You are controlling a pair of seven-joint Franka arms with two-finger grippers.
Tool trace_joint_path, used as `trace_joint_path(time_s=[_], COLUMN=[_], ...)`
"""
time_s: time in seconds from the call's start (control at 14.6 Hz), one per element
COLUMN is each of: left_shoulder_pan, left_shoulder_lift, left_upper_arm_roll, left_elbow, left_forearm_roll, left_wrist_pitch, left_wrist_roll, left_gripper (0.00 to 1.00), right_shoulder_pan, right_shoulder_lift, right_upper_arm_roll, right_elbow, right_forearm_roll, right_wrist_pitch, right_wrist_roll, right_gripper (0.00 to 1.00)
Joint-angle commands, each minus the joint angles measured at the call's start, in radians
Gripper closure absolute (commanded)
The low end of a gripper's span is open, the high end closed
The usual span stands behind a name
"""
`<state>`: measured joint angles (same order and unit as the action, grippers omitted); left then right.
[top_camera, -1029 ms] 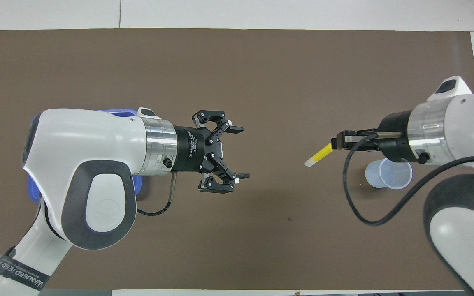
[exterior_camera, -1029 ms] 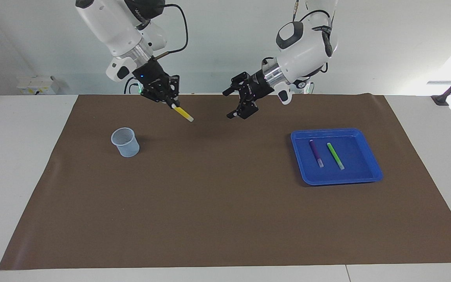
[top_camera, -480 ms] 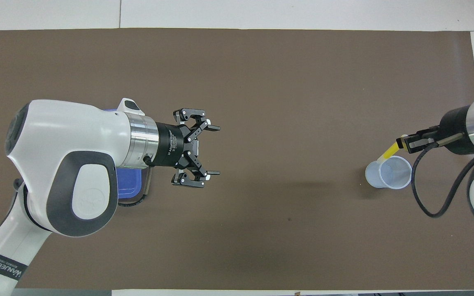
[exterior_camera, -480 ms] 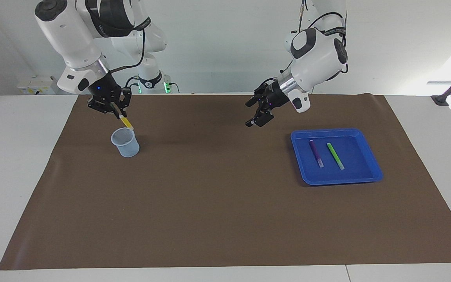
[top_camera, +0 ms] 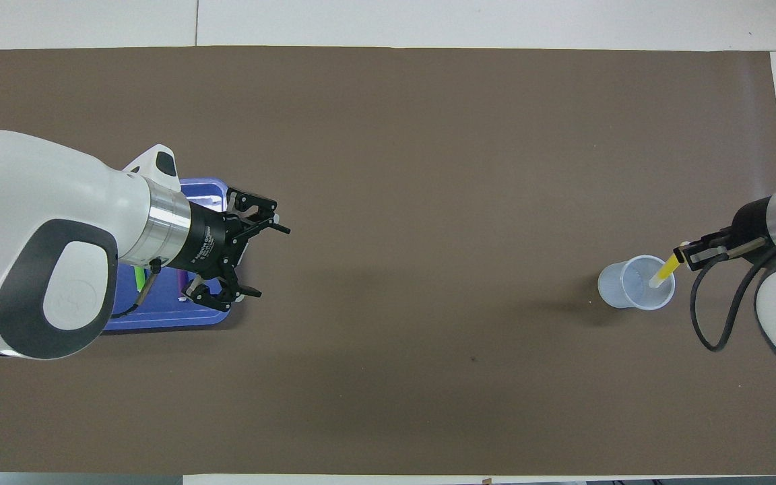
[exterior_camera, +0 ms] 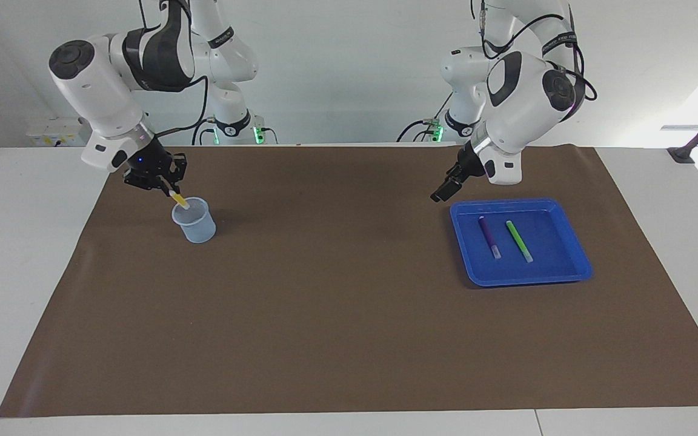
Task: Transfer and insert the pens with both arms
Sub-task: 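Carry the yellow pen to the cup while the left gripper returns, then lower the yellow pen into the clear cup and open the right gripper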
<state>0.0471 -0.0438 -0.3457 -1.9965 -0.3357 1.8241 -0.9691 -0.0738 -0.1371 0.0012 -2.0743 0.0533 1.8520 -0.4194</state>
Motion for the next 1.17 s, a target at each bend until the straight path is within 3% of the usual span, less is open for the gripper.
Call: trace_joint_path(time_s=[0.0, 0.14, 0.27, 0.34, 0.41, 0.48, 0.55, 0.82, 0.96, 1.1], left_shoulder_pan=[0.086, 0.135, 0.181, 0.201, 0.226, 0.249, 0.273, 0.293, 0.290, 0.298], left_shoulder_lift=[-0.014, -0.011, -0.008, -0.005, 0.014, 0.039, 0.062, 0.151, 0.174, 0.188], left_upper_arm_roll=[-0.004, -0.004, -0.004, -0.004, -0.004, -0.004, -0.004, -0.004, -0.004, -0.004], left_elbow=[-0.060, -0.096, -0.161, -0.191, -0.203, -0.203, -0.203, -0.208, -0.214, -0.228], left_forearm_roll=[0.076, 0.139, 0.190, 0.204, 0.213, 0.222, 0.239, 0.317, 0.360, 0.366], left_wrist_pitch=[-0.005, 0.030, 0.143, 0.199, 0.240, 0.268, 0.305, 0.444, 0.492, 0.536], left_wrist_roll=[0.253, 0.448, 0.617, 0.698, 0.781, 0.868, 0.962, 1.096, 1.101, 1.121], left_gripper=[0.00, 0.00, 0.00, 0.00, 0.00, 0.00, 0.00, 0.01, 0.08, 0.15], right_shoulder_pan=[-0.029, -0.031, -0.031, -0.032, -0.031, -0.031, -0.032, -0.028, -0.023, 0.002], right_shoulder_lift=[-0.029, -0.029, -0.027, -0.023, -0.022, -0.021, -0.018, -0.003, 0.004, 0.005], right_upper_arm_roll=[0.014, 0.013, 0.014, 0.014, 0.014, 0.014, 0.014, 0.016, 0.017, 0.017], right_elbow=[-0.058, -0.081, -0.107, -0.124, -0.133, -0.132, -0.125, -0.096, -0.069, -0.030], right_forearm_roll=[-0.013, -0.013, -0.013, -0.013, -0.013, -0.013, -0.013, -0.007, 0.023, 0.142], right_wrist_pitch=[0.030, 0.038, 0.087, 0.102, 0.105, 0.104, 0.105, 0.098, 0.082, 0.058], right_wrist_roll=[-0.012, -0.013, -0.013, -0.012, -0.012, -0.010, -0.010, -0.001, 0.002, 0.008], right_gripper=[1.00, 1.00, 1.00, 0.88, 0.63, 0.27, 0.00, 0.00, 0.00, 0.00])
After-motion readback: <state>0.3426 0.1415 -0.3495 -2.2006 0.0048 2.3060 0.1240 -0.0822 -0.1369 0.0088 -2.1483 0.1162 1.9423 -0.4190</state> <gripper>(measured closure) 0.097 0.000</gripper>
